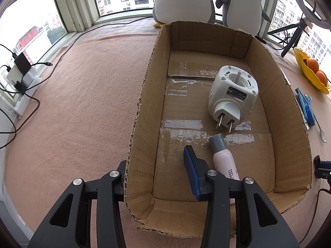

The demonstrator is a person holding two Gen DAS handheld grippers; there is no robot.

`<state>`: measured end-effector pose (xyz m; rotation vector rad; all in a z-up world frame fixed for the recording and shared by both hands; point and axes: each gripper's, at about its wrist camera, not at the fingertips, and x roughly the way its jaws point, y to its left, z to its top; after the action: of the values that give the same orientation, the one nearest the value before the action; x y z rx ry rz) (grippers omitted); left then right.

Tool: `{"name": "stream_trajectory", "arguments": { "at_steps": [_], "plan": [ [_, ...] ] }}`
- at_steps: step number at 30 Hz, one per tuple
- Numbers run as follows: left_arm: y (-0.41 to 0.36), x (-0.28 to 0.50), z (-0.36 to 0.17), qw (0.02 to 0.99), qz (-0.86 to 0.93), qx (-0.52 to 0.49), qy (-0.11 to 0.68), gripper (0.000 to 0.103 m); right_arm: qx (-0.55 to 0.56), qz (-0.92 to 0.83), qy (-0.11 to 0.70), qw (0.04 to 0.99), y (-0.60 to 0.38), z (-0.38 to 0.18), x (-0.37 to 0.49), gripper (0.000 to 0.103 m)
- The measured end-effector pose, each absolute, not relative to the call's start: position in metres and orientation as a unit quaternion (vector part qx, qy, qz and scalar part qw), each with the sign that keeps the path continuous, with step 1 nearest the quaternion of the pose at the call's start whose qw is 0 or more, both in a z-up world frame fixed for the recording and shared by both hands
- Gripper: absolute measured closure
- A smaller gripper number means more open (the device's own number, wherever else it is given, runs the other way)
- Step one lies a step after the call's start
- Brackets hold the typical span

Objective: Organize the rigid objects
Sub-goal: 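Carry the black cylinder with the right gripper toward the box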

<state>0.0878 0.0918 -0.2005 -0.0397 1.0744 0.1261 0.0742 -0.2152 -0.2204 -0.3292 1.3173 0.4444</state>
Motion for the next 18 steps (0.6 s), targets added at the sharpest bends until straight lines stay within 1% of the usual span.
{"name": "stream_trajectory", "arguments": {
  "at_steps": [8,14,18],
  "plan": [
    [0.095,0.085,-0.201,0.858,0.058,-0.019,0.51,0.062,-0.135,0.199,0.582,0.777,-0.214,-0.201,0.074,0.088],
    [0.095,0.085,-0.202,0.858,0.058,-0.019,0.51,0.062,-0.118,0.201,0.542,0.808,-0.205,-0.167,0.077,0.088],
    [0.095,0.085,-0.202,0.858,0.058,-0.019,0.51,0.062,-0.101,0.208,0.511,0.828,-0.189,-0.144,0.098,0.088]
  ]
}}
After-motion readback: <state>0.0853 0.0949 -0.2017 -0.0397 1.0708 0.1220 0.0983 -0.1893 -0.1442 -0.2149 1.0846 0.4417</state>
